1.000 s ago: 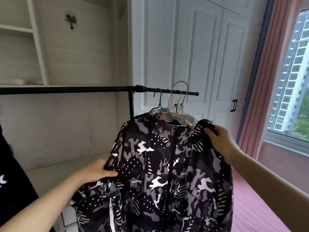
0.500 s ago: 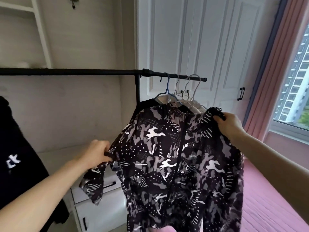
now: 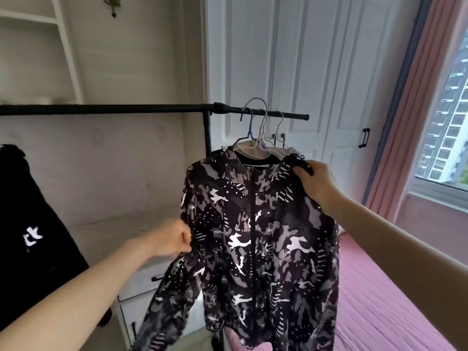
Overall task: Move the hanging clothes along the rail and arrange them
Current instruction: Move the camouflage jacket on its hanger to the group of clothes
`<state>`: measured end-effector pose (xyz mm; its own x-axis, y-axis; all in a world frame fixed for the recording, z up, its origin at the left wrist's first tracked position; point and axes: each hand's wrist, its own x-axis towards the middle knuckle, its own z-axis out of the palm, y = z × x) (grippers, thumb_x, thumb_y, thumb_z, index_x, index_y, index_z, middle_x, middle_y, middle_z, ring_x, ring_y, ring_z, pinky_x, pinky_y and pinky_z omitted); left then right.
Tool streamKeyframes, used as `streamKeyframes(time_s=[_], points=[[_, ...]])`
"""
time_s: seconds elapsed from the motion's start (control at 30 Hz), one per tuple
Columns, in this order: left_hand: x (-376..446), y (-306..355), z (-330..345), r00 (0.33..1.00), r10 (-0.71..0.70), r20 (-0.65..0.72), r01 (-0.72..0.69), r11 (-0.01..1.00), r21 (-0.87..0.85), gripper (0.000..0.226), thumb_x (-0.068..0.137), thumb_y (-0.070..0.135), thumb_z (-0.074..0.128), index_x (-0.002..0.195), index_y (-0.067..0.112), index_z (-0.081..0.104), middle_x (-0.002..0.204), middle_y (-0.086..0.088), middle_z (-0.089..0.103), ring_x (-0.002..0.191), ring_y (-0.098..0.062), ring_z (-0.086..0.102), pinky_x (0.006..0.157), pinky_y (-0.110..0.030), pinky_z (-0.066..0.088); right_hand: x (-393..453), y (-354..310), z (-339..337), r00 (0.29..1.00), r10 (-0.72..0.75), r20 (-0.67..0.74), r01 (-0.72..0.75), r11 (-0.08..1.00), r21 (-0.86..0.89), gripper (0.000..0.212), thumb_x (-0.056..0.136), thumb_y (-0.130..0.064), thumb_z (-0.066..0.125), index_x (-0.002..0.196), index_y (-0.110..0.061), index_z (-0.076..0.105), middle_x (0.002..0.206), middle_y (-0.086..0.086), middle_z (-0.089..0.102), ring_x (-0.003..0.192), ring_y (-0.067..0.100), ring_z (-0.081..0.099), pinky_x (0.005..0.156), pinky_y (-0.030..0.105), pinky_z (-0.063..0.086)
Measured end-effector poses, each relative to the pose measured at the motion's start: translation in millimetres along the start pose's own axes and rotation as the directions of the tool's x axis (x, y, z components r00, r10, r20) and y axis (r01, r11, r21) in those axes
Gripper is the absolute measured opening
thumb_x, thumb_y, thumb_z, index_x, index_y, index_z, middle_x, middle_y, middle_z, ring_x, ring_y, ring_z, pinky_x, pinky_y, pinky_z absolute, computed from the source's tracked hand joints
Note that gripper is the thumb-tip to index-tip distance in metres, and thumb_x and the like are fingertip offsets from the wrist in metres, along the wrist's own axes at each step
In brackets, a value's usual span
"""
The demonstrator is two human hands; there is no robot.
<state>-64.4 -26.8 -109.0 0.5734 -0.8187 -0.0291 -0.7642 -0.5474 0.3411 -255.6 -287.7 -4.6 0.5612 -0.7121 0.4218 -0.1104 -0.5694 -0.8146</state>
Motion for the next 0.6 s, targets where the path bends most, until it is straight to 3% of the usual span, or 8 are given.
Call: streamKeyframes(time_s=[0.07, 0.13, 0.2, 0.23, 0.37, 0.5, 0.57, 0.6], points=[[2, 9, -16, 0.968, -0.012, -0.251, 0.015, 1.0, 0.012, 0.005, 0.086, 0.016, 0.069, 0.082, 0.014, 0.067, 0.072, 0.01, 0.061, 0.059, 0.003, 0.057, 0.059, -0.012, 0.047, -4, 0, -5, 1.0, -0.013, 0.006, 0.013, 1.0, -0.007, 0.018, 0.096, -0.018, 0.054, 0.106, -0.008, 0.064, 0.078, -0.001, 0.059, 0.064, 0.007, 0.053, 0.055, 0.018, 0.037], [6, 11, -31, 0.833, -0.034, -0.553, 0.032, 0.999, -0.013, 0.013, 0.084, 0.013, 0.07, 0.079, 0.021, 0.06, 0.07, 0.011, 0.058, 0.061, -0.002, 0.055, 0.058, -0.016, 0.045, -8, 1, -10, 0.999, -0.043, 0.023, 0.044, 0.999, -0.024, 0.02, 0.096, -0.019, 0.054, 0.107, -0.007, 0.064, 0.075, -0.005, 0.057, 0.063, 0.003, 0.051, 0.053, 0.015, 0.035], [12, 10, -46, 0.685, -0.052, -0.727, 0.004, 0.998, -0.068, 0.015, 0.084, 0.015, 0.07, 0.092, 0.019, 0.057, 0.084, 0.006, 0.06, 0.077, -0.013, 0.06, 0.065, -0.02, 0.043, -11, 1, -16, 0.997, -0.067, 0.036, 0.068, 0.997, -0.047, 0.02, 0.096, -0.02, 0.054, 0.107, -0.007, 0.064, 0.076, -0.005, 0.058, 0.064, 0.002, 0.052, 0.053, 0.014, 0.035], [16, 11, -52, 0.662, -0.059, -0.747, -0.019, 0.995, -0.095, 0.024, 0.084, 0.02, 0.069, 0.104, 0.016, 0.055, 0.097, 0.003, 0.06, 0.088, -0.016, 0.06, 0.074, -0.025, 0.046, -12, 1, -18, 0.997, -0.069, 0.04, 0.072, 0.996, -0.053, 0.02, 0.096, -0.021, 0.054, 0.108, -0.008, 0.064, 0.076, -0.005, 0.059, 0.065, 0.002, 0.053, 0.053, 0.015, 0.036], [30, 17, -66, 0.771, -0.093, -0.63, -0.093, 0.962, -0.256, 0.06, 0.086, 0.034, 0.065, 0.137, 0.02, 0.037, 0.136, -0.001, 0.046, 0.123, -0.021, 0.047, 0.105, -0.043, 0.039, -15, 1, -24, 0.996, -0.061, 0.061, 0.064, 0.997, -0.054, 0.019, 0.096, -0.024, 0.054, 0.108, -0.014, 0.064, 0.075, -0.01, 0.06, 0.065, 0.001, 0.055, 0.051, 0.014, 0.038], [40, 16, -59, 0.881, -0.146, -0.45, -0.161, 0.801, -0.577, 0.056, 0.087, 0.023, 0.067, 0.135, 0.02, 0.038, 0.129, 0.002, 0.048, 0.116, -0.016, 0.049, 0.105, -0.04, 0.04, -13, 3, -32, 0.999, -0.036, 0.041, 0.037, 0.999, -0.015, 0.021, 0.095, -0.027, 0.055, 0.108, -0.014, 0.065, 0.08, -0.006, 0.066, 0.07, 0.012, 0.065, 0.055, 0.021, 0.052], [46, 11, -49, 0.902, -0.154, -0.403, -0.151, 0.763, -0.629, 0.043, 0.087, 0.015, 0.067, 0.125, 0.016, 0.048, 0.119, 0.0, 0.059, 0.106, -0.015, 0.056, 0.102, -0.039, 0.043, -10, 4, -37, 1.0, -0.004, 0.01, 0.004, 1.0, 0.006, 0.024, 0.095, -0.028, 0.055, 0.111, -0.014, 0.065, 0.085, 0.0, 0.069, 0.074, 0.019, 0.068, 0.062, 0.033, 0.056], [50, 7, -43, 0.901, -0.156, -0.404, -0.151, 0.761, -0.631, 0.036, 0.087, 0.012, 0.066, 0.121, 0.015, 0.053, 0.111, 0.002, 0.063, 0.1, -0.014, 0.059, 0.101, -0.039, 0.045, -8, 6, -40, 1.0, 0.003, -0.005, -0.003, 1.0, 0.016, 0.024, 0.096, -0.027, 0.054, 0.111, -0.013, 0.065, 0.085, 0.0, 0.069, 0.072, 0.015, 0.066, 0.06, 0.029, 0.054]])
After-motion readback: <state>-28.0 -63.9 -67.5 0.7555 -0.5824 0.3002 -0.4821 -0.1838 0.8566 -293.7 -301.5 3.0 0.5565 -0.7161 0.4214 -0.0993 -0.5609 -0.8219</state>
